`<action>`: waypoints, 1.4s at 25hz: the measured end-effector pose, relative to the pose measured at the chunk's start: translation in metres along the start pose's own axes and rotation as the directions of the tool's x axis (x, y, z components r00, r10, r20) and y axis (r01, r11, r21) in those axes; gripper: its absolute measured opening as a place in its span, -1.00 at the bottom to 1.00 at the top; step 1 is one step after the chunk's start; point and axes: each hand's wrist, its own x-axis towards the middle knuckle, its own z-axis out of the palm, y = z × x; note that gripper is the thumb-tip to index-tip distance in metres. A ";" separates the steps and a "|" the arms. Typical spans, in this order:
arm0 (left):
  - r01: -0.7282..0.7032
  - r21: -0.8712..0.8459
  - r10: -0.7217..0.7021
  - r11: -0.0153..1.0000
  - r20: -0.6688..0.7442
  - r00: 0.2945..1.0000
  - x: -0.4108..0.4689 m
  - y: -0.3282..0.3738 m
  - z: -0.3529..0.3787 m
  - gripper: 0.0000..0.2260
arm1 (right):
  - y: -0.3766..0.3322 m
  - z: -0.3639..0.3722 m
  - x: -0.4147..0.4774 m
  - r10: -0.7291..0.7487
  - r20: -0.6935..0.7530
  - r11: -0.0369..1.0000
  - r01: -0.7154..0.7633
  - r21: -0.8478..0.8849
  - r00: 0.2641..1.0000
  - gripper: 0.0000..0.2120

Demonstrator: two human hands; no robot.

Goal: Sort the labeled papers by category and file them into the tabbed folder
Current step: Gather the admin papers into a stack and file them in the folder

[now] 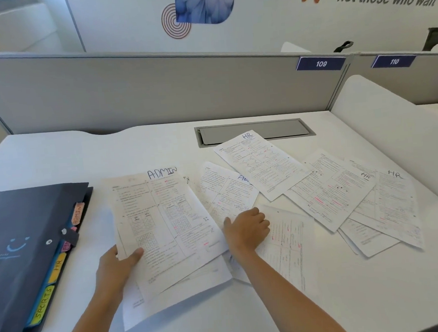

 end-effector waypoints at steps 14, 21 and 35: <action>0.061 -0.092 -0.073 0.994 -0.127 0.989 0.010 -0.003 -0.040 -0.66 | -0.011 -0.054 -0.012 -0.282 -0.599 0.834 0.500 0.233 0.749 -0.87; 0.061 0.059 -0.057 0.996 -0.075 0.996 0.007 -0.010 -0.034 -0.70 | -0.043 -0.082 -0.044 -0.313 -0.521 0.598 0.591 0.542 0.794 -0.83; 0.033 0.145 -0.026 0.989 -0.049 0.998 0.004 -0.009 -0.033 -0.73 | -0.021 0.017 -0.058 -0.546 0.156 0.833 0.514 0.202 0.823 -0.70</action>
